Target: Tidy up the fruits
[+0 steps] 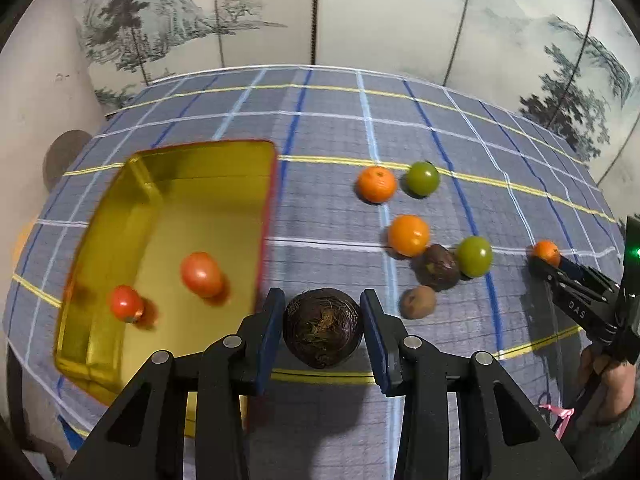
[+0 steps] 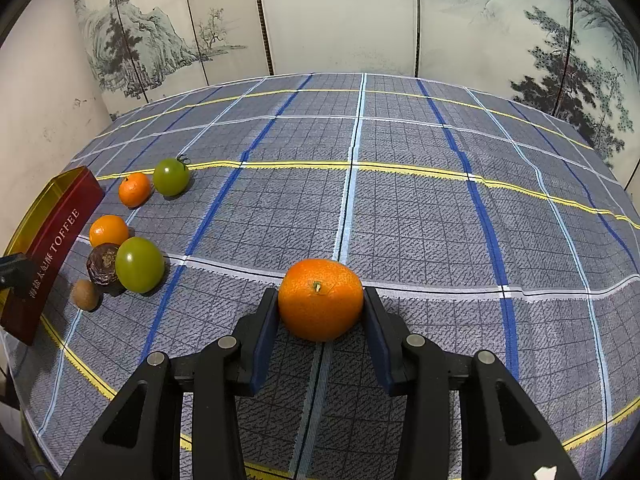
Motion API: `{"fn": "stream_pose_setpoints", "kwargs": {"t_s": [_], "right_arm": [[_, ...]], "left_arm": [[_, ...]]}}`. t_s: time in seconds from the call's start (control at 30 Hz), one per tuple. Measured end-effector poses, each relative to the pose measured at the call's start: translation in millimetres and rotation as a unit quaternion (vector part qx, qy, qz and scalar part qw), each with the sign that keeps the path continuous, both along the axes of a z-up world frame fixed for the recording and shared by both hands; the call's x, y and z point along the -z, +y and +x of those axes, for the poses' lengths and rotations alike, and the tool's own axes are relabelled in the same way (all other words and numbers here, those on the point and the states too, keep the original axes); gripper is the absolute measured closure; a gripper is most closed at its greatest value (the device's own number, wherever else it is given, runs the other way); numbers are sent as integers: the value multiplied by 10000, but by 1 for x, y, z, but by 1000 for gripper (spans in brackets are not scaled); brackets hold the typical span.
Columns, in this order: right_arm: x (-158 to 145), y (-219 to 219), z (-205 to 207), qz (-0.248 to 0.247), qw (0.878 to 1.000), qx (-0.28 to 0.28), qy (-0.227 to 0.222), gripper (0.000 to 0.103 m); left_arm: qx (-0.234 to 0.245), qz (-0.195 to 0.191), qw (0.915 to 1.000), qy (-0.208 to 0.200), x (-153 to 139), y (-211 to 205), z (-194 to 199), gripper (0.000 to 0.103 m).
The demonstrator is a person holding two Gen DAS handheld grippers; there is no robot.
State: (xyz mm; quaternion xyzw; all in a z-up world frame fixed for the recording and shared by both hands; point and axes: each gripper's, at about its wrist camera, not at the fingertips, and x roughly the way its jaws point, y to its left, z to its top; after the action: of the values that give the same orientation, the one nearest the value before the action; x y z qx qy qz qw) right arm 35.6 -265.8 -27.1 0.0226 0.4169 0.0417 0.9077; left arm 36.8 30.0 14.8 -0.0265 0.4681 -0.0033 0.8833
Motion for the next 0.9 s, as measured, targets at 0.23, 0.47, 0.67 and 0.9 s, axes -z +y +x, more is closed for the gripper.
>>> {"fn": "stream_pose_setpoints", "kwargs": {"t_s": [0.23,0.47,0.67,0.9], "right_arm": [[0,0,0,-3,10000,1,2,63],[1,1,1,-83,10000,1,13,63],[1,2,1,-109,9999,3,16,63],[1,4,2,-153,9999,4,21,63]], "left_arm": [[-493,60,9987,-126,-12,48,-11,63],[-1016,101,9948,-38,-10,100,-20,63],[-1267,187,9917,102,0,127,-25,63],[-1414,154,9894,305,19,142,-25,63]]}}
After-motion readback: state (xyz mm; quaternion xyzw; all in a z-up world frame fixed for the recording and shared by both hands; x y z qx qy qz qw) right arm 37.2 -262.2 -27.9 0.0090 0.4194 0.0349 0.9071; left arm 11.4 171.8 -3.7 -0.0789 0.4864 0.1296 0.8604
